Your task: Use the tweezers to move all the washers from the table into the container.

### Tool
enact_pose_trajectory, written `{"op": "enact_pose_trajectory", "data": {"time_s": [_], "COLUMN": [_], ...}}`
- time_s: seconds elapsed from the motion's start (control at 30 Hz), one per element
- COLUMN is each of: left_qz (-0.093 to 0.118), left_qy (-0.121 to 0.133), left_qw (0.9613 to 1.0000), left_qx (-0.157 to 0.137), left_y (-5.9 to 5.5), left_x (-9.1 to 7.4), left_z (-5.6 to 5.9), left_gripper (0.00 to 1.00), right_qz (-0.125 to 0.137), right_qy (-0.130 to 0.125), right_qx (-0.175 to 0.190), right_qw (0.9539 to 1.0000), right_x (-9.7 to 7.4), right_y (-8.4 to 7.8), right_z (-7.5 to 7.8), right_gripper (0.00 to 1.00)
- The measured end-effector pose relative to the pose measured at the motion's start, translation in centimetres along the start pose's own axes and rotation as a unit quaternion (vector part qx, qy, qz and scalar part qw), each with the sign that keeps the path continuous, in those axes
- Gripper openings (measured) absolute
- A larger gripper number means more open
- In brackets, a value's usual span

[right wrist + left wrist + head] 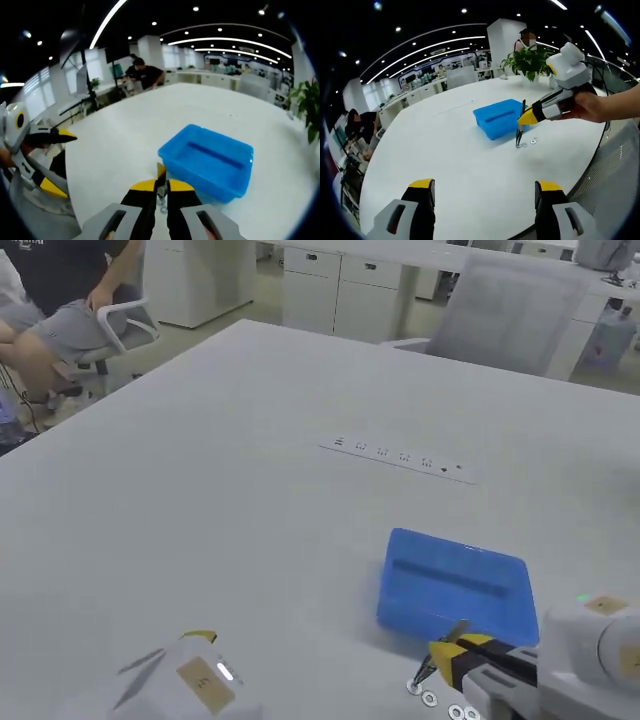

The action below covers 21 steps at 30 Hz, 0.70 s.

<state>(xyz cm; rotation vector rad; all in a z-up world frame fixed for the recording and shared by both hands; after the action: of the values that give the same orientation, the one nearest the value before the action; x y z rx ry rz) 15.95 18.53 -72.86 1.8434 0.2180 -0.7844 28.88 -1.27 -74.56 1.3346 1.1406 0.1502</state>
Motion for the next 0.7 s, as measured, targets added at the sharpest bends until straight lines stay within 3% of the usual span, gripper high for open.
{"op": "enact_pose_trajectory", "data": {"time_s": [0.7], "left_qz": [-0.003], "left_qy": [0.0], "left_qw": [1.0], "left_qx": [0.003], "left_y": [-0.03], "left_x": [-0.02], "left_z": [0.02], "left_gripper": [0.83], "right_qz": [0.0], "right_qy": [-0.005], "right_qx": [-0.003], "right_qw": [1.0], "right_x": [-0.08], "right_y": [-0.06], "right_z": [-0.1], "right_gripper": [0.03]}}
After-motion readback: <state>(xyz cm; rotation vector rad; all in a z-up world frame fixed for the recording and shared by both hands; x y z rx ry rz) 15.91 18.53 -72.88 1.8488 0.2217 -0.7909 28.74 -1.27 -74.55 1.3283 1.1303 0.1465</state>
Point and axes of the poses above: the centre of the closed fingertips' face, and the gripper's own axes: x roughly forward along the fingers, z roughly to its right, y roughly out of its top, the point moved 9 cm from there along -x, roughly backward along the fingers, and after that the axes turned 5 degrees about x, right-handed, at the moved point
